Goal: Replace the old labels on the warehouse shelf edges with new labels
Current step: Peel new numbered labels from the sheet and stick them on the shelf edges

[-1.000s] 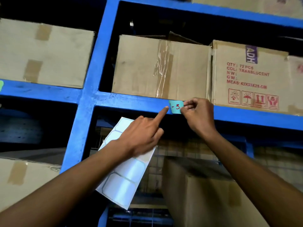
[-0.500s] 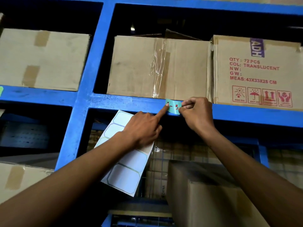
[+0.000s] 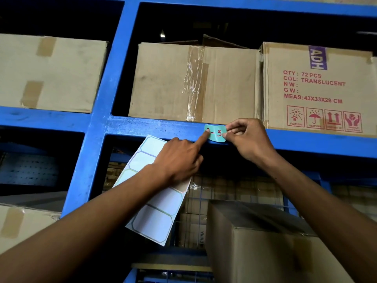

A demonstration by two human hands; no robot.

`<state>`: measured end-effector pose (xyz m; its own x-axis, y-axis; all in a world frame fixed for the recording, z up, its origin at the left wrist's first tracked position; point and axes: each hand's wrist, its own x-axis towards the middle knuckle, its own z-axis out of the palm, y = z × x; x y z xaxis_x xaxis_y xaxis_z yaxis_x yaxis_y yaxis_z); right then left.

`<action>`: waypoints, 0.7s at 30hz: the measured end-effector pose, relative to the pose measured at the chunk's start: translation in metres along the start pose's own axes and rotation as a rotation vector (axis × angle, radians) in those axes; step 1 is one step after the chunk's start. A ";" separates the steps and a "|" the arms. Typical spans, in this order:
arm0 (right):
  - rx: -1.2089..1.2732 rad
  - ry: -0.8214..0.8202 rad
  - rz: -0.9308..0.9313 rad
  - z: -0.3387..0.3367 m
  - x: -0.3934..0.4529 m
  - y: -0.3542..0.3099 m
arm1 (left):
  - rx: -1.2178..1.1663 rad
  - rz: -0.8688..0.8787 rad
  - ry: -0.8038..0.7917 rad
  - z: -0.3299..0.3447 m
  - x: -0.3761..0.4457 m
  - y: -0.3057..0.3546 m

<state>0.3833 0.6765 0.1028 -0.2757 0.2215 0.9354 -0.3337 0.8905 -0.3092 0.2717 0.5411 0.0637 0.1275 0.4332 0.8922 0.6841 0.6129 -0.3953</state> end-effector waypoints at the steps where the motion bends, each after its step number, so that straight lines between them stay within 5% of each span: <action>1: -0.004 -0.004 -0.003 -0.001 0.000 0.001 | 0.004 -0.004 -0.003 0.000 0.000 0.000; 21: -0.077 0.056 0.009 0.003 0.006 0.006 | 0.038 -0.028 -0.053 0.006 -0.003 0.002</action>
<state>0.3770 0.6820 0.1064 -0.2264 0.2495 0.9415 -0.2610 0.9158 -0.3054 0.2688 0.5450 0.0588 0.0698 0.4494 0.8906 0.6587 0.6497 -0.3795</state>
